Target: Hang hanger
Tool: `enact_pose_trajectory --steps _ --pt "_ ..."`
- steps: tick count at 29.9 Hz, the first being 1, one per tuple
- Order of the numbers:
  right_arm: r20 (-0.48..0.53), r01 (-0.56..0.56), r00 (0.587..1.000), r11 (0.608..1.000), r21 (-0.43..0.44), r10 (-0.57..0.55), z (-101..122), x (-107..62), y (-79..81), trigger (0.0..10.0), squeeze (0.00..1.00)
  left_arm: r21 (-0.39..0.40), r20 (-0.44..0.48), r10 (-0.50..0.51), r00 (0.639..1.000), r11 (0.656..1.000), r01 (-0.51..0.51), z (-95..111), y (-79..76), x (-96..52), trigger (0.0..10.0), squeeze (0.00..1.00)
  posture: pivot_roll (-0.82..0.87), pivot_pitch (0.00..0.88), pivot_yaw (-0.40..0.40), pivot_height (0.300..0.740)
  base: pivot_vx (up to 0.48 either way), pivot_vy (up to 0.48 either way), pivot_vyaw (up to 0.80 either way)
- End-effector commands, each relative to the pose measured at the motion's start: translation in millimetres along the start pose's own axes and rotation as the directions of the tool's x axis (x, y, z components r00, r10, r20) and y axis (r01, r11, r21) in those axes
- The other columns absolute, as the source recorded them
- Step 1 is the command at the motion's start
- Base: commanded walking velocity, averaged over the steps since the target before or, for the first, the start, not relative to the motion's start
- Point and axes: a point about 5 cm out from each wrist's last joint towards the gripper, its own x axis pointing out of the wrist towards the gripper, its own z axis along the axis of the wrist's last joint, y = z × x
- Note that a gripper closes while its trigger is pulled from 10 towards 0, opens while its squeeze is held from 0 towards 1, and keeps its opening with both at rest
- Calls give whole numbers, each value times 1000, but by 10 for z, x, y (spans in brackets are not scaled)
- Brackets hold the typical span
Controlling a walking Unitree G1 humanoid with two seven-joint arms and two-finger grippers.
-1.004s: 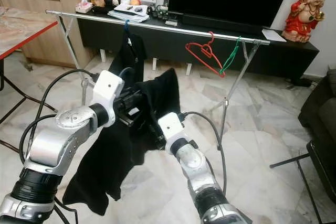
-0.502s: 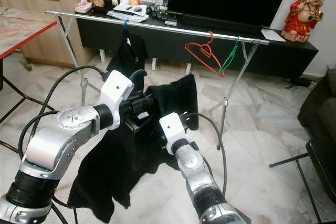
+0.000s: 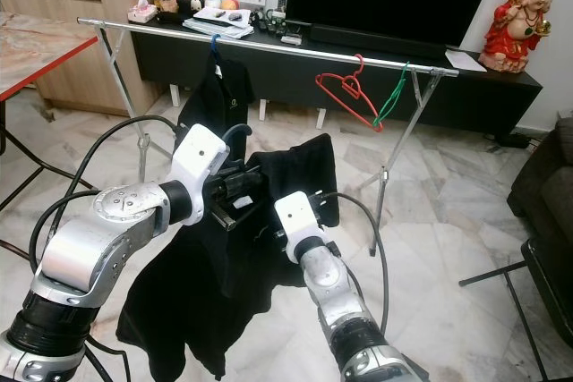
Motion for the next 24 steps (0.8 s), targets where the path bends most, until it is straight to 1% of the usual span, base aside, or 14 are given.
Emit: enact_pose_trajectory --steps 1,13,24 --pt "-5 26 1000 1000 10 -26 16 14 -68 0 0 24 40 -29 999 999 28 106 -54 -11 10000 0 163 0 -101 740 0 0 0" --pt "-21 31 999 999 15 -30 3 18 -60 0 0 37 26 -17 1000 999 16 84 -28 -24 10000 0 164 0 -99 740 0 0 0" --pt "-40 45 998 999 13 -45 -19 15 -88 0 0 44 17 -14 1000 999 13 71 -15 -30 10000 0 164 0 -98 740 0 0 0"
